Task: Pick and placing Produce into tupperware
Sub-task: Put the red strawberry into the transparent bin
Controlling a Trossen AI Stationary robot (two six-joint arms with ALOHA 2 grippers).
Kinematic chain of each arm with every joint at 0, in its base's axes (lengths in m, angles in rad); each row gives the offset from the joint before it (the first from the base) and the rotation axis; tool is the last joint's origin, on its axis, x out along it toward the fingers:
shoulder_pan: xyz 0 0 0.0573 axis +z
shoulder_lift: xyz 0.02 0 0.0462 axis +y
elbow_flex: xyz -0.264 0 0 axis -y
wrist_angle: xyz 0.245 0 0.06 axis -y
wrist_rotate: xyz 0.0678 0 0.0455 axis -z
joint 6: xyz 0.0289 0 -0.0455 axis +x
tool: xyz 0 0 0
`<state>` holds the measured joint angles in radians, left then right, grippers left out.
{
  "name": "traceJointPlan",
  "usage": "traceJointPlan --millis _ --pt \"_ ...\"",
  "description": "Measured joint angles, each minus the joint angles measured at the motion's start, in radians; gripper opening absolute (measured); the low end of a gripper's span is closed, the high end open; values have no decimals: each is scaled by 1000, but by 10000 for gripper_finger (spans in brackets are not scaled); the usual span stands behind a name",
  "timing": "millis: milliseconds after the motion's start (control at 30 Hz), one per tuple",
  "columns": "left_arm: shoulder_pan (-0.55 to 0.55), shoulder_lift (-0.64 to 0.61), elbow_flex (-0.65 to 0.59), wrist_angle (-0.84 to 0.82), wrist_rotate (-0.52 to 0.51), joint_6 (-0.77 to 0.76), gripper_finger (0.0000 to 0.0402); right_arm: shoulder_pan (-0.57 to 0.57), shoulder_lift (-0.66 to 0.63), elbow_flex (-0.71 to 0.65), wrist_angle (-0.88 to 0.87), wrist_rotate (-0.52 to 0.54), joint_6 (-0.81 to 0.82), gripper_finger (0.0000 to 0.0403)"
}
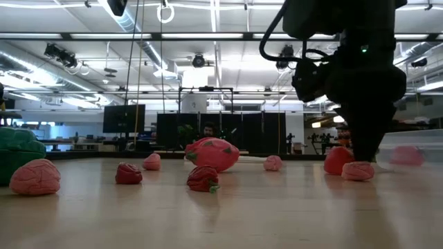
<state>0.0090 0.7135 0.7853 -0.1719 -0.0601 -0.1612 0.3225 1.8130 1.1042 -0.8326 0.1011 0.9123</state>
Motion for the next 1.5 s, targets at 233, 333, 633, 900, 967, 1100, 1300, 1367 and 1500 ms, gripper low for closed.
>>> traceJointPlan --millis 233,333,633,900,967,1100,1300,1367,1500 --pt "0 0 0 0 0 0 55 -6 -80 0 -56 27 -108 10" --pt "0 0 0 0 0 -6 57 -4 -160 0 -152 70 -66 12" --pt "0 0 0 1 0 -10 48 68 -512 0 -632 234 321 4" --pt "0 0 0 0 0 -10 52 148 -587 -160 -569 114 408 3" --pt "0 0 0 1 0 -10 51 161 -579 -233 -494 42 417 4" --pt "0 0 0 1 0 -10 48 189 -567 -313 -299 -4 389 6" --pt "0 0 0 0 0 -9 55 192 -543 -372 -272 -5 309 11" --pt "0 0 0 0 0 -9 57 192 -542 -385 -255 -5 248 22" --pt "0 0 0 0 0 -9 59 189 -542 -389 -200 -6 170 54"
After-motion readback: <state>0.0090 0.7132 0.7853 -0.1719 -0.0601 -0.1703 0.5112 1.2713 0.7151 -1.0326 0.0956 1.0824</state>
